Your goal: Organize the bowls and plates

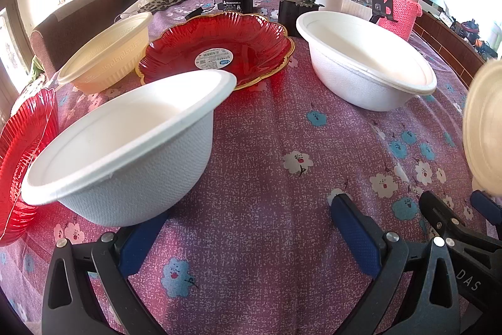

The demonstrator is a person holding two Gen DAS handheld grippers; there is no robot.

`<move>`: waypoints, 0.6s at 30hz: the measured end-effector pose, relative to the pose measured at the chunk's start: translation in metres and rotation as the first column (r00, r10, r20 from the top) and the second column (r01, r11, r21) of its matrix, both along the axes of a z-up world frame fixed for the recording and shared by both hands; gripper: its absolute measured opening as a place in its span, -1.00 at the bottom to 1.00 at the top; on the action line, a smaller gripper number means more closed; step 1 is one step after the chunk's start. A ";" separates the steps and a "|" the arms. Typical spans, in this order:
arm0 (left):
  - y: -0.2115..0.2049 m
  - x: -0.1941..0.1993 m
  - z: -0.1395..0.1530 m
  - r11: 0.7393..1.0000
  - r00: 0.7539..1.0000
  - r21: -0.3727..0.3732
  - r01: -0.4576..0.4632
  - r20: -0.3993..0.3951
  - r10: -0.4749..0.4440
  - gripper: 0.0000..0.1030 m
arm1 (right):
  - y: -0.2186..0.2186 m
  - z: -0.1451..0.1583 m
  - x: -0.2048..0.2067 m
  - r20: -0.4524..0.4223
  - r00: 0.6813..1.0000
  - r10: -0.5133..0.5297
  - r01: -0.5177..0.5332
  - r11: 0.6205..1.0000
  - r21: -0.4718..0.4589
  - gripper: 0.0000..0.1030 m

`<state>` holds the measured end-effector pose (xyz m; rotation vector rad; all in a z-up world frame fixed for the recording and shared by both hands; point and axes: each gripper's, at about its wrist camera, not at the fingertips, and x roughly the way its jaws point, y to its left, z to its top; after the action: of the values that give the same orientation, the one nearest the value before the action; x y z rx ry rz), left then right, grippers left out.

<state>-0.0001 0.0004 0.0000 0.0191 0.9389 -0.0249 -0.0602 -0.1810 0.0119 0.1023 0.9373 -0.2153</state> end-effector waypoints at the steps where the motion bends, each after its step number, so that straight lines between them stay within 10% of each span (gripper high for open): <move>1: 0.000 0.000 0.000 1.000 1.000 0.000 0.000 0.000 0.000 1.00 | 0.001 0.001 0.000 0.000 1.000 0.000 0.000 1.000 0.000 0.98; 18: 0.000 0.000 0.000 1.000 1.000 0.000 0.000 0.000 0.000 1.00 | 0.001 0.001 0.000 -0.001 1.000 -0.001 0.001 1.000 -0.001 0.98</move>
<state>0.0000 0.0003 -0.0001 0.0191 0.9389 -0.0249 -0.0602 -0.1802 0.0131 0.1016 0.9378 -0.2172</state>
